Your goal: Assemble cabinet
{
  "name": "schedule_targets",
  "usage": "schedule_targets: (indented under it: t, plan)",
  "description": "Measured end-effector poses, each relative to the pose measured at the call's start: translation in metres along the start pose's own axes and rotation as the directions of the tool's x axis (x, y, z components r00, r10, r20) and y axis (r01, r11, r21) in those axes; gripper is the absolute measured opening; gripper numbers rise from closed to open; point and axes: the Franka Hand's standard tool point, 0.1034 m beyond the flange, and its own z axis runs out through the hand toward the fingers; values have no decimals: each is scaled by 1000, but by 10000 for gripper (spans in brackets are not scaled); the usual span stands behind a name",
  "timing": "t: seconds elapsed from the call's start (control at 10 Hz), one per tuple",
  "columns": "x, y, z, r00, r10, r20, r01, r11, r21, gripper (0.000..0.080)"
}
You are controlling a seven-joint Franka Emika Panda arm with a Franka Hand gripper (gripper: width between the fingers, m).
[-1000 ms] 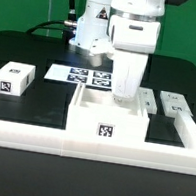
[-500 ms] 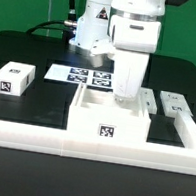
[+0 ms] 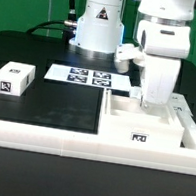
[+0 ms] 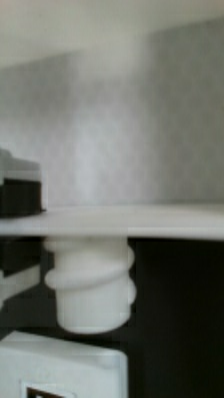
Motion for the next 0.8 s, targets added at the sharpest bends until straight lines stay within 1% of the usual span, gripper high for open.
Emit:
schedule_targets:
  t: [0.3, 0.6, 0.7, 0.8]
  plan:
    - [13, 0, 0, 1000, -15, 7, 14, 1000, 24, 41]
    - [13, 0, 0, 1000, -6, 7, 6, 1000, 23, 44]
    - [13, 0, 0, 1000, -6, 7, 6, 1000, 23, 258]
    - [13, 0, 0, 1000, -5, 7, 5, 1000, 23, 258]
